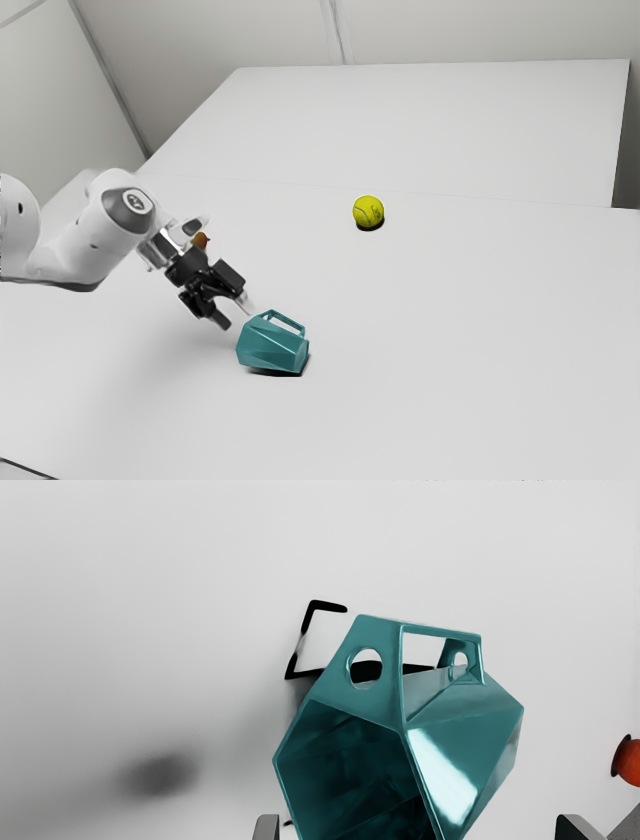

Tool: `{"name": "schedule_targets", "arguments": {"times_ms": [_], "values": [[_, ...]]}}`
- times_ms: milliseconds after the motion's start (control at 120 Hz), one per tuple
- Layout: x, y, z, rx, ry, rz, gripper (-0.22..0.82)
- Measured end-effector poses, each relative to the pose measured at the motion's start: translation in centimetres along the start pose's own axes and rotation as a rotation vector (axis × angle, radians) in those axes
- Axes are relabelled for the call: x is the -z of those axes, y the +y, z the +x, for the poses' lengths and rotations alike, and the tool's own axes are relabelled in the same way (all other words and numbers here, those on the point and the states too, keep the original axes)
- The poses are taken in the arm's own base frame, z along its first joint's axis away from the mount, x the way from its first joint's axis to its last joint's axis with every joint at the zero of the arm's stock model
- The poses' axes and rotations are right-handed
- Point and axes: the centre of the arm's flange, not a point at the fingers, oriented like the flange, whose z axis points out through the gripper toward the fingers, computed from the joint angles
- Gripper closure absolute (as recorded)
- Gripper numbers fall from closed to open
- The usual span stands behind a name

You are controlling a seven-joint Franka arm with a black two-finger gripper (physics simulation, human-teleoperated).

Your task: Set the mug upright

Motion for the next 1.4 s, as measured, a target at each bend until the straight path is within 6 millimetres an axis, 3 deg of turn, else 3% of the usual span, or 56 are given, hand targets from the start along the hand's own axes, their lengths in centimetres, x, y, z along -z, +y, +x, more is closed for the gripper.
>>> {"name": "schedule_targets", "arguments": {"times_ms": [108, 417, 667, 925, 1225, 1400], "values": [[-0.8, -1.0, 0.2, -0.036, 0.01, -0.041, 0.0], [-3.0, -0.4, -1.0, -0.149, -0.023, -0.158, 0.01], [-3.5, -0.5, -1.8, -0.211, -0.035, -0.209, 0.23], [-4.1, 0.5, -1.4, -0.277, -0.035, -0.233, 0.34], [-4.3, 0.7, -1.2, -0.321, -0.029, -0.239, 0.66], [-4.6, 1.0, -1.1, -0.345, -0.031, -0.236, 0.73]]}}
